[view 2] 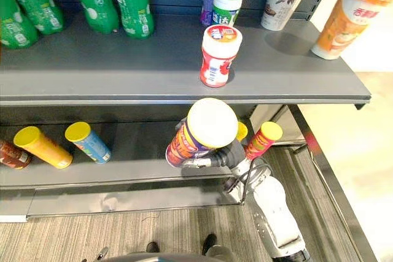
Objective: Put the gum and the chips on the shelf.
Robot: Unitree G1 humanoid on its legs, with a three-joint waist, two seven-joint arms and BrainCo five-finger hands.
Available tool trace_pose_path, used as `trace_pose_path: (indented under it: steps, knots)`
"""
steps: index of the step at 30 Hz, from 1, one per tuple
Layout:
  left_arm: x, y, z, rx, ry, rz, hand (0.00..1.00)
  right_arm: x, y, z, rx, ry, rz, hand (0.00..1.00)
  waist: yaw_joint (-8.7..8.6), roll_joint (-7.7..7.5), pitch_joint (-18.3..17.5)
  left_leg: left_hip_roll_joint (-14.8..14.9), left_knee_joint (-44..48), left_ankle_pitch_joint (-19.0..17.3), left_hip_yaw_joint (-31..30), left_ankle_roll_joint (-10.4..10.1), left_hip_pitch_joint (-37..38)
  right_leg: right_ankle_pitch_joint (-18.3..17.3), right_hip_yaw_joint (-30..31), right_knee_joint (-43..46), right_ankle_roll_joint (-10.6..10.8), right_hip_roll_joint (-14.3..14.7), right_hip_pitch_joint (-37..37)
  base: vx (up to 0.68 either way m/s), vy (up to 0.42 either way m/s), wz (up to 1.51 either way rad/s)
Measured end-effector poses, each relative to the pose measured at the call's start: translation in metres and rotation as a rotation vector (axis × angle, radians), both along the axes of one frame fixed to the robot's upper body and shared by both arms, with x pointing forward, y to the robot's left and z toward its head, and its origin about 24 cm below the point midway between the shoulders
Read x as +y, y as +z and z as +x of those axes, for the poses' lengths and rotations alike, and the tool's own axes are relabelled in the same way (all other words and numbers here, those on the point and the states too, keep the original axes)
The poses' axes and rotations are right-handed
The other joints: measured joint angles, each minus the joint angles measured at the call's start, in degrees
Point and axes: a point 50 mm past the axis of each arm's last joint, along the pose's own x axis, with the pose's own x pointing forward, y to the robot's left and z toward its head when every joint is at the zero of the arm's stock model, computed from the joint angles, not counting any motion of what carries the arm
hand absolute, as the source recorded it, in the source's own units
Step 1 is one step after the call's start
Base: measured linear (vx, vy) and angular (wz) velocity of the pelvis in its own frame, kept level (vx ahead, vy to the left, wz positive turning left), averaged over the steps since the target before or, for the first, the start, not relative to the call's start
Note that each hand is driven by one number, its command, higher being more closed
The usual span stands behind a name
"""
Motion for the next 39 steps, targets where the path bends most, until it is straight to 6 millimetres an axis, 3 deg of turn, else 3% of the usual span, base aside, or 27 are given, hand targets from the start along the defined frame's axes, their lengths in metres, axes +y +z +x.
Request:
trace_pose_path:
  steps: [2, 12, 20, 24, 26, 30, 34, 39]
  knots:
    - [0.000, -0.001, -0.002, 0.011, -0.006, -0.002, 0.00, 0.004, -0.004, -0.001, 0.029, 0.009, 0.002, 1.00, -0.26, 0.11, -0.38, 0.67, -0.15, 0.31, 4.38, -0.29, 0.10, 0.22, -0.01, -0.41, 0.33, -0.25, 0.02, -0.06, 0.035, 0.03]
    - [-0.002, -0.003, -0.002, 0.057, -0.107, -0.005, 0.00, 0.037, -0.021, -0.016, 0.123, 0.165, 0.007, 1.00, -1.34, 0.65, -1.29, -0.07, -1.83, 1.70, 5.60, 0.39, 1.94, 0.70, 1.43, -0.85, 0.74, -0.36, 0.53, -0.03, 0.006, -0.06]
    - [-0.001, -0.003, 0.008, 0.057, -0.144, -0.008, 0.00, 0.063, -0.065, -0.017, 0.272, 0.221, -0.138, 1.00, 0.22, 0.92, -1.14, -0.09, -1.91, 2.32, 4.02, 0.44, 1.66, 0.70, 1.04, -0.70, 0.72, -0.33, 0.72, -0.04, -0.013, 0.06]
    - [-0.003, -0.003, 0.022, 0.034, -0.175, -0.017, 0.00, 0.071, -0.088, 0.000, 0.323, 0.160, -0.233, 1.00, 1.87, 1.83, -0.44, -0.09, -1.97, 3.38, 2.13, 0.62, 0.65, 0.47, -0.91, -0.04, 0.49, -0.51, 0.66, -0.04, -0.026, 0.27]
    - [-0.005, -0.003, 0.025, 0.025, -0.182, -0.021, 0.00, 0.073, -0.089, 0.007, 0.323, 0.133, -0.240, 1.00, 2.17, 2.28, 0.03, -0.05, -1.98, 3.61, 1.79, 0.63, 0.52, 0.27, -1.45, 0.46, 0.26, -0.60, 0.66, -0.05, -0.024, 0.21]
    - [-0.006, -0.002, 0.037, -0.010, -0.197, -0.025, 0.00, 0.078, -0.085, 0.029, 0.289, 0.051, -0.255, 1.00, 2.89, 2.67, 2.58, 0.13, -2.03, 4.30, 0.39, 0.07, -1.12, -0.94, -2.50, 3.02, -0.34, -1.03, -1.37, -0.07, -0.033, 0.14]
    - [-0.008, 0.000, 0.052, -0.050, -0.224, -0.029, 0.00, 0.068, -0.085, 0.053, 0.284, -0.078, -0.274, 1.00, 4.07, 2.94, 4.50, 0.08, -2.02, 5.55, -0.77, 0.28, -4.27, -1.71, -3.35, 6.72, -0.86, -2.11, -5.35, -0.04, -0.024, 0.14]
    - [-0.009, 0.007, 0.077, -0.124, -0.274, -0.022, 0.00, 0.057, -0.061, 0.093, 0.183, -0.275, -0.285, 1.00, 5.12, 3.36, 8.07, -1.07, -1.98, 6.96, -2.34, 0.80, -6.40, -4.00, -3.43, 12.95, -1.04, -4.54, -9.27, -0.04, 0.004, 0.20]
